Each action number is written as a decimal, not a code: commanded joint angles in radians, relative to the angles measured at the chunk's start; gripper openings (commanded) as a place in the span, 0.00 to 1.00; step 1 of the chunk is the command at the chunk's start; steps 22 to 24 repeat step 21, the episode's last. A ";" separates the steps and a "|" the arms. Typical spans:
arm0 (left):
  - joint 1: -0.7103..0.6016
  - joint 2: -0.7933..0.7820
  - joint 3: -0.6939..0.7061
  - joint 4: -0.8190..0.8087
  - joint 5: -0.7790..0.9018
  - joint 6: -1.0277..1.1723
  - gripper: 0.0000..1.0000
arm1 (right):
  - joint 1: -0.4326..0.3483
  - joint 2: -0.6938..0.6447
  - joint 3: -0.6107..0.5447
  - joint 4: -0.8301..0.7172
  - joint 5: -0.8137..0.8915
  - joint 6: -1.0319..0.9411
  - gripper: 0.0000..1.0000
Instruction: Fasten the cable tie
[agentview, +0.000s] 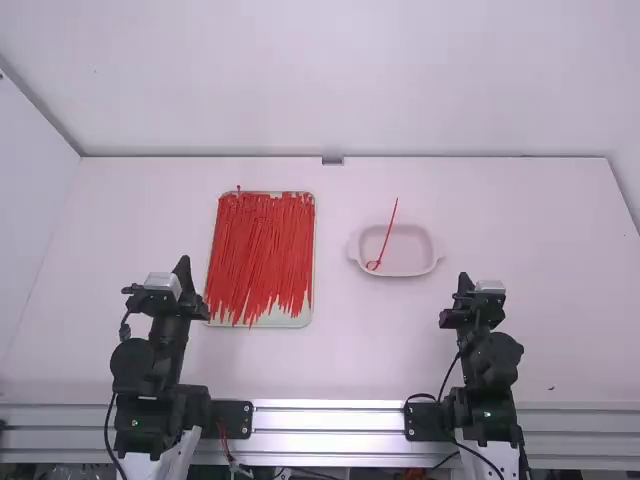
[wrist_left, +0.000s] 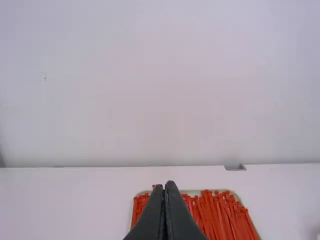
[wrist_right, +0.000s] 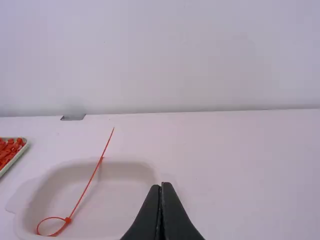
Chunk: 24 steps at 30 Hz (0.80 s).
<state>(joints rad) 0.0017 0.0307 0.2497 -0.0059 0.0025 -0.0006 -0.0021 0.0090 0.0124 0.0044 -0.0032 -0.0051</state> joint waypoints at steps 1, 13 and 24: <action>-0.002 -0.031 -0.030 0.006 -0.002 0.001 0.00 | 0.002 -0.009 -0.012 -0.004 0.003 0.005 0.00; -0.002 -0.031 -0.172 0.006 -0.002 0.001 0.00 | 0.002 -0.009 -0.012 -0.004 0.003 0.005 0.00; -0.002 -0.031 -0.250 0.006 -0.002 0.001 0.00 | 0.002 -0.009 -0.012 -0.004 0.003 0.005 0.00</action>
